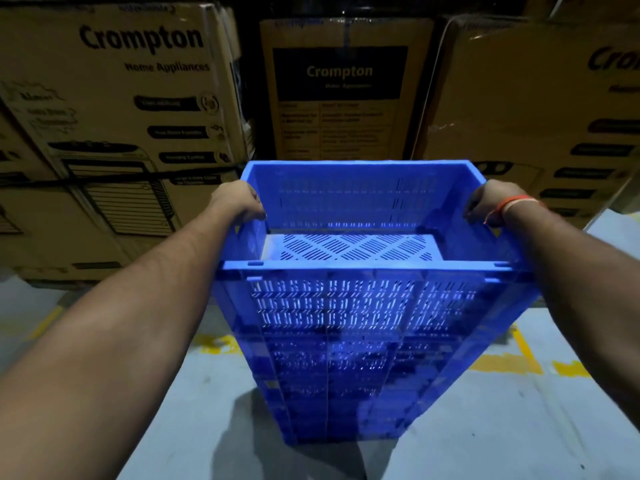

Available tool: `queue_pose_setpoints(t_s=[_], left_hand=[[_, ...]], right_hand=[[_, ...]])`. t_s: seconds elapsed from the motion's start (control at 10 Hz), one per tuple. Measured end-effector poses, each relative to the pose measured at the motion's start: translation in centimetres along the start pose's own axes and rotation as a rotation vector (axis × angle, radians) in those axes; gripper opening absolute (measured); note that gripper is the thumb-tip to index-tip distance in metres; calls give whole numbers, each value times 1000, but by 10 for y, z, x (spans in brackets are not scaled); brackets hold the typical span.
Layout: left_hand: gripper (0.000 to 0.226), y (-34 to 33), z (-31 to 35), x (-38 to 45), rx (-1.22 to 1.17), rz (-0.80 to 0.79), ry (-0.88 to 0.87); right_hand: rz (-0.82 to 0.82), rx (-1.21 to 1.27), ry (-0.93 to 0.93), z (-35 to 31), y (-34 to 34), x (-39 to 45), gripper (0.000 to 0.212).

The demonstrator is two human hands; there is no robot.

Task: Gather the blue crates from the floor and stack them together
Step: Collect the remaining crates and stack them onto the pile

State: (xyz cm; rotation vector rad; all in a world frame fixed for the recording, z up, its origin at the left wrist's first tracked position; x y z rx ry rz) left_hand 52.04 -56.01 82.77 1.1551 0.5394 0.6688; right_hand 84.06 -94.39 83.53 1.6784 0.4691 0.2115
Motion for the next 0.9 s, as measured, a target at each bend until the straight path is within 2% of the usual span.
queue_pose_setpoints(t_s=[0.4,0.6,0.7,0.8,0.9], left_hand=[[19,-1,0,5,124,50,62],[27,7,11,-8,190,55,31],[42,14,20,-9,257,113,6],[46,19,20,-17,304,204,21],[53,36,23,-16,106,279,55]], right_hand=[[28,-12,7,0,0,12,10],[38,-50,41,-3,2,8,20],[66,-69,51,-2,3,9,42],[113,-42,43,2,7,10,47],[171,52,73,-7,33,6,45]])
Point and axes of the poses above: each hand's wrist, its own x-axis towards the middle knuckle, its own y-axis out of the back of the hand, z = x × y, the point moved 7 cm from there along x, towards the middle knuckle, and after that the axes turned 3 degrees about -y, right-handed, at the moved point
